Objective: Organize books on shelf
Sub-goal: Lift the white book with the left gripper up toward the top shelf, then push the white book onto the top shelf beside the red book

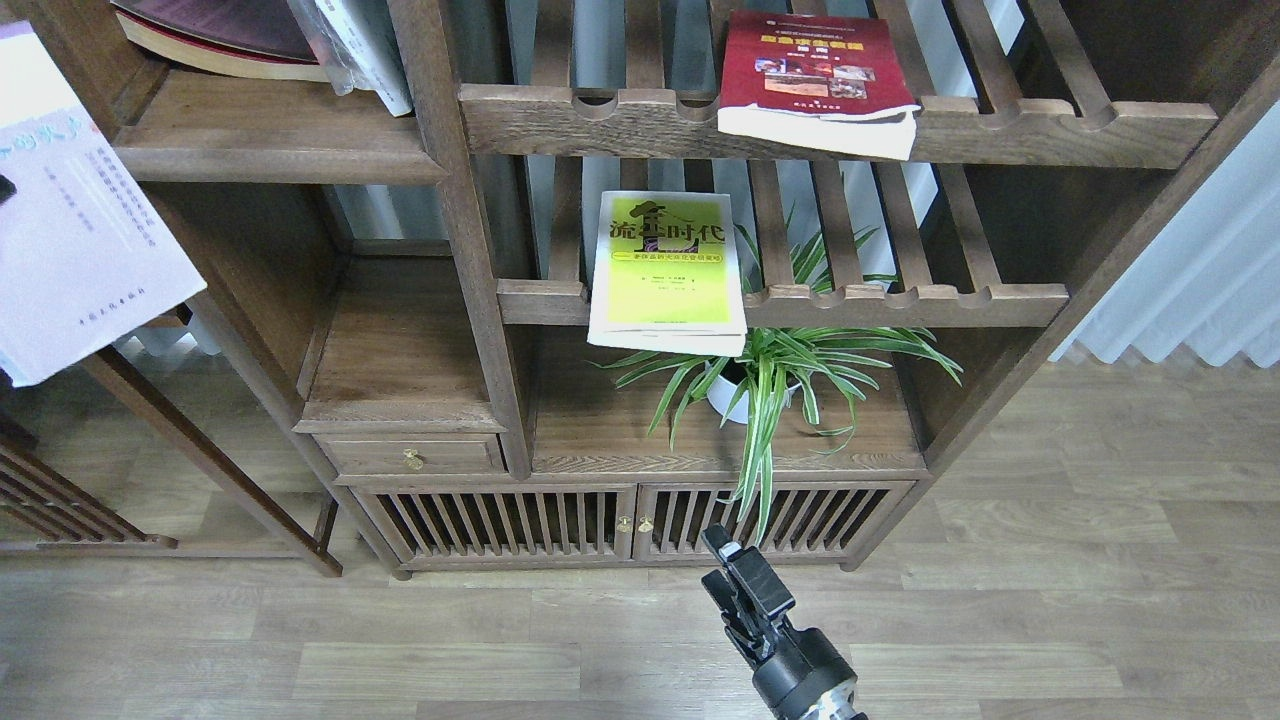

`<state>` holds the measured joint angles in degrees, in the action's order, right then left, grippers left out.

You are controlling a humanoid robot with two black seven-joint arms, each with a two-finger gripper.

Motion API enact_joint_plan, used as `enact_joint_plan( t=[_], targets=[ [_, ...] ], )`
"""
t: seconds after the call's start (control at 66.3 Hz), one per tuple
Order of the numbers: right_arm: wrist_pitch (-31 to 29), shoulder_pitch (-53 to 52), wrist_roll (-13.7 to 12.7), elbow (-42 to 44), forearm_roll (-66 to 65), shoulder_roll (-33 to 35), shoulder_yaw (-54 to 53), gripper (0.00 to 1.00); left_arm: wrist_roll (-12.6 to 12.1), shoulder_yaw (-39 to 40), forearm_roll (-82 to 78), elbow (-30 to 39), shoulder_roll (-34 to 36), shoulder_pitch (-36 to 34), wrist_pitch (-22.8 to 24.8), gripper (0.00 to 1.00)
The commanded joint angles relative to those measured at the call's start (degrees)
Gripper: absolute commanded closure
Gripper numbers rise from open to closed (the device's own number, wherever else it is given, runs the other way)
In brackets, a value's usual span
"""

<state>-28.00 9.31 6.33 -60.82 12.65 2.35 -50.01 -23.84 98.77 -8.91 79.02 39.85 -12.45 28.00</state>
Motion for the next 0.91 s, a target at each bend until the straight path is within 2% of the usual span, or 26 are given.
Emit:
enact_joint_plan(
  t=[0.0,0.121,0.649,0.89],
  targets=[
    [0.0,0.0,0.0,0.0,0.0,-0.3,0.0,0.02,-0.6,-2.4,-0.5,-0.3,0.4,-4.4,0.0,0.95],
    [0.0,0.1,0.0,0.0,0.0,-0.4,-0.1,0.02,-1.9,-3.1,-2.0,-0.6,0.5,-7.9,0.0,0.95],
    [0.0,0.0,0.0,0.0,0.0,-0.5,-0.4,0.02,-1.7,-9.6,-10.7,-8.2,-0.3,-22.4,0.0,0.95],
    [0.0,0.0,0.0,0.0,0.1,-0.5,-0.5,0.02,-0.9,-11.1,-18.6,-11.6,-5.8,-29.0,0.0,0.95]
  ],
)
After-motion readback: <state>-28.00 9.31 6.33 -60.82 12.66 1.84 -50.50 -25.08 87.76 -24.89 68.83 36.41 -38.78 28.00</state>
